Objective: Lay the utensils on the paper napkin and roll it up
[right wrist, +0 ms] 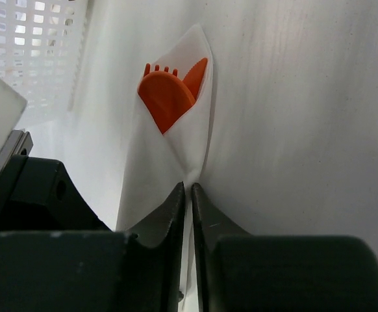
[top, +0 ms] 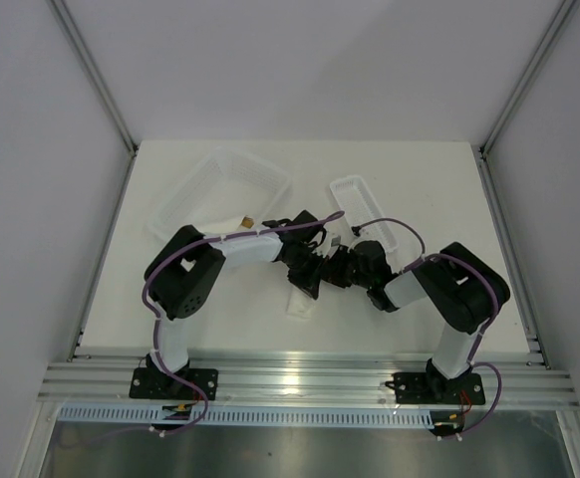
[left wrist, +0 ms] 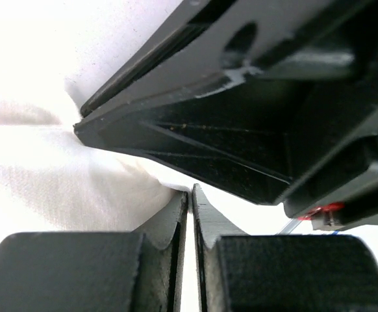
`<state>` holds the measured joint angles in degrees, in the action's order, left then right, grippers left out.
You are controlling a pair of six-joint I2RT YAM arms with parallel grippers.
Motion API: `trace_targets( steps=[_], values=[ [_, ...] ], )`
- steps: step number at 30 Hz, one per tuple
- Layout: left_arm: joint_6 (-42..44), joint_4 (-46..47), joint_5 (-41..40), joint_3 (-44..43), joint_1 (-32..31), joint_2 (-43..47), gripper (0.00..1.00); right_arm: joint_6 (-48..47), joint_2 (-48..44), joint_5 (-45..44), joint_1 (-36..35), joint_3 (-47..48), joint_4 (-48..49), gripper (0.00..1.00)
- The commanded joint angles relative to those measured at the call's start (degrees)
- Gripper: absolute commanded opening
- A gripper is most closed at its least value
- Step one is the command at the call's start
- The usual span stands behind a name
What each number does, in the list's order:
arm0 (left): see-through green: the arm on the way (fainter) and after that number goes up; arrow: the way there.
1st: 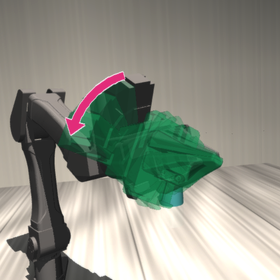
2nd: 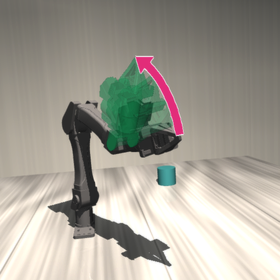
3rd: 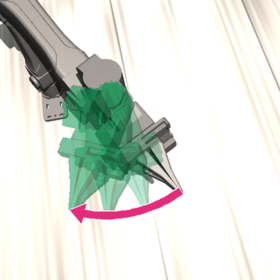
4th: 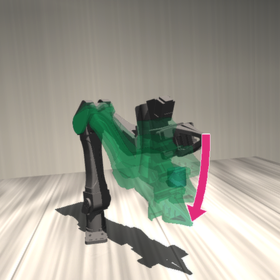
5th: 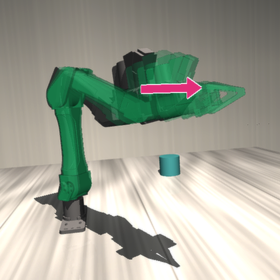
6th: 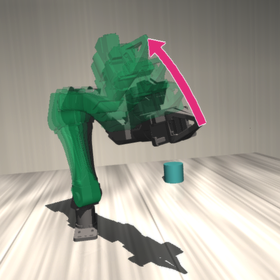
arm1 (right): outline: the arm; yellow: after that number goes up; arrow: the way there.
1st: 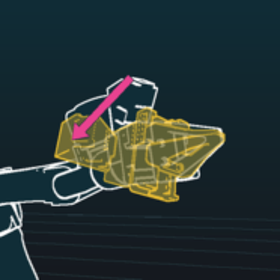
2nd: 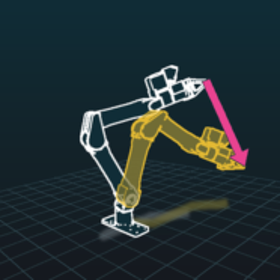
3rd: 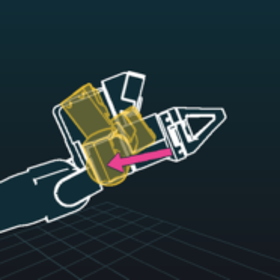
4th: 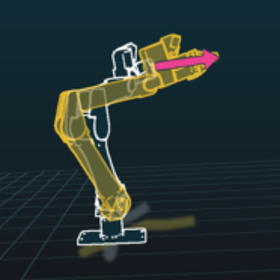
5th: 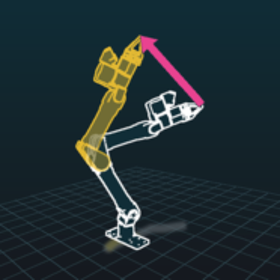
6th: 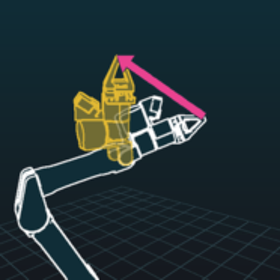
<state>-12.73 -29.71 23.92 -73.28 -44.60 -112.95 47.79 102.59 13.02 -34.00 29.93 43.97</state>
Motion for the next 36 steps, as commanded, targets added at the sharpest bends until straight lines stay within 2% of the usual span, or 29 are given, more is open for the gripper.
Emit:
trace_targets(
  steps=[1, 5, 12, 16, 17, 18, 22, 23, 27, 30, 36],
  values=[
    [2.27, 0.62, -2.21, -0.99, -0.4, 1.15, 0.1, -1.56, 2.97, -1.68, -1.07, -0.84, -6.79, 0.09],
    [3.06, -0.25, -2.21, -0.91, -0.4, 1.59, 0.18, -1.03, 2.8, -2.55, -1.07, -1.63, -5.73, 0.0],
    [6.05, -3.77, -2.48, -2.13, -0.4, 4.92, 0.48, -1.47, 2.44, -4.4, -0.63, -2.42, -6.0, 0.0],
    [7.11, -6.58, -1.95, -2.75, -0.4, 6.94, 0.5, -1.65, 3.14, -4.4, -0.63, -2.51, -5.38, 0.0],
    [7.37, -7.19, -1.51, -3.19, -0.49, 8.08, 0.6, -1.73, 3.23, -4.4, -0.63, -2.42, -5.29, 0.0],
    [7.81, -7.37, -1.42, -3.1, -0.49, 8.61, 0.63, -1.74, 3.23, -4.58, -0.63, -2.42, -5.29, 0.0],
    [8.69, -9.48, -0.37, -3.19, -0.49, 11.25, 0.63, -2.0, 3.15, -4.67, -0.63, -2.6, -5.38, 0.0],
    [8.86, -9.92, -0.37, -3.19, -0.49, 12.04, 0.6, -2.09, 3.06, -4.58, -0.54, -2.6, -5.38, 0.0],
    [8.34, -10.88, -4.31, -1.69, 2.05, 17.49, 0.59, -2.26, 2.88, -4.4, -0.63, -3.12, -4.77, 0.0],
    [6.23, -9.67, -7.47, -0.21, 5.82, 17.32, 0.59, -2.17, 2.8, -4.31, -0.63, -3.39, -4.15, 0.0],
    [7.28, -7.73, -11.44, 1.12, 6.63, 11.53, 0.6, -2.26, 2.27, -4.05, -0.98, -3.65, -3.1, 0.0]
  ],
)
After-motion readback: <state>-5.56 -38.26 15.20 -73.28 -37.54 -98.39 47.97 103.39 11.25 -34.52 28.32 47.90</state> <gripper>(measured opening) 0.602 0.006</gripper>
